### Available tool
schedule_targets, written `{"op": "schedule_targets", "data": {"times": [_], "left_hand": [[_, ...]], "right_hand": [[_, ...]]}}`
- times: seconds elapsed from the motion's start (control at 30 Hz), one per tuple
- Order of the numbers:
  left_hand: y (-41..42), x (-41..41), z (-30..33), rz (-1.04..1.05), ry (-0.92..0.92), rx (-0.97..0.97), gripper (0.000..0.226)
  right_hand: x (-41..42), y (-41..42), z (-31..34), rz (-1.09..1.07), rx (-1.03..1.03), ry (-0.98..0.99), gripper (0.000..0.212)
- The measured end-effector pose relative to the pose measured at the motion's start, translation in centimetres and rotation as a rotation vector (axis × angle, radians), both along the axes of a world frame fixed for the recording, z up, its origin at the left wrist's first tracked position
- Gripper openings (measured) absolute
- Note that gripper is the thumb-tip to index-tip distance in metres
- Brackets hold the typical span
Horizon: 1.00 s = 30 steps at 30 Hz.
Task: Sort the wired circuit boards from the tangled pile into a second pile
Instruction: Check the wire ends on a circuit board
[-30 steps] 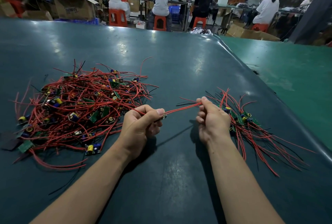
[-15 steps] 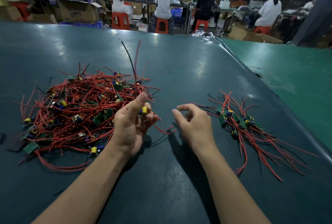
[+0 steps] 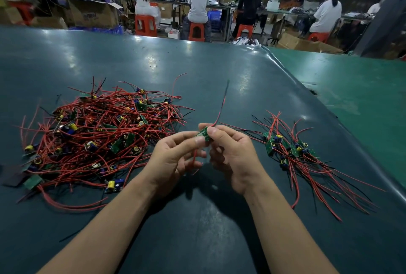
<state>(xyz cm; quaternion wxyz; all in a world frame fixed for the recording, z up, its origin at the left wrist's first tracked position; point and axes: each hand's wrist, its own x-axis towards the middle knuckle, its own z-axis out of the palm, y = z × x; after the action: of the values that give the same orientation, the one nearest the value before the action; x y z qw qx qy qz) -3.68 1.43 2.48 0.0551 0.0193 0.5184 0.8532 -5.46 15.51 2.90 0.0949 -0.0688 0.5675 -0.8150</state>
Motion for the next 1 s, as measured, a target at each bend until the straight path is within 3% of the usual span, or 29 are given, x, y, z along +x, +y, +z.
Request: {"op": "schedule_targets", "data": {"times": [0.17,0.4,0.63,0.87,1.0], "left_hand": [[0.1,0.1,-0.2,0.062,0.050,-0.148,0.008],[0.1,-0.3,-1.5,0.110,0.113,-0.218,0.031],[0.2,-0.2,-1.8,0.055,0.184,-0.228,0.026],[0.1,-0.2,-2.0,0.027,0.227,-0.240,0.023],[-0.1,-0.4,-2.2,0.116,0.210,-0.170,0.025]], "right_hand": [[-0.1,-0.1,0.1,-0.032,-0.020,-0.054,0.014],[-0.9,0.2,-0.4,-0.242,0.079,0.040,0.016],[-2.1,2.0,0.0,-0.436,-0.212,-0.081,0.022],[-2.3,2.8,0.3,-0.219,-0.588,-0.418,0.042],[-2.0,2.4,0.4,-0.195,-0.405,-0.281,0.033]]}}
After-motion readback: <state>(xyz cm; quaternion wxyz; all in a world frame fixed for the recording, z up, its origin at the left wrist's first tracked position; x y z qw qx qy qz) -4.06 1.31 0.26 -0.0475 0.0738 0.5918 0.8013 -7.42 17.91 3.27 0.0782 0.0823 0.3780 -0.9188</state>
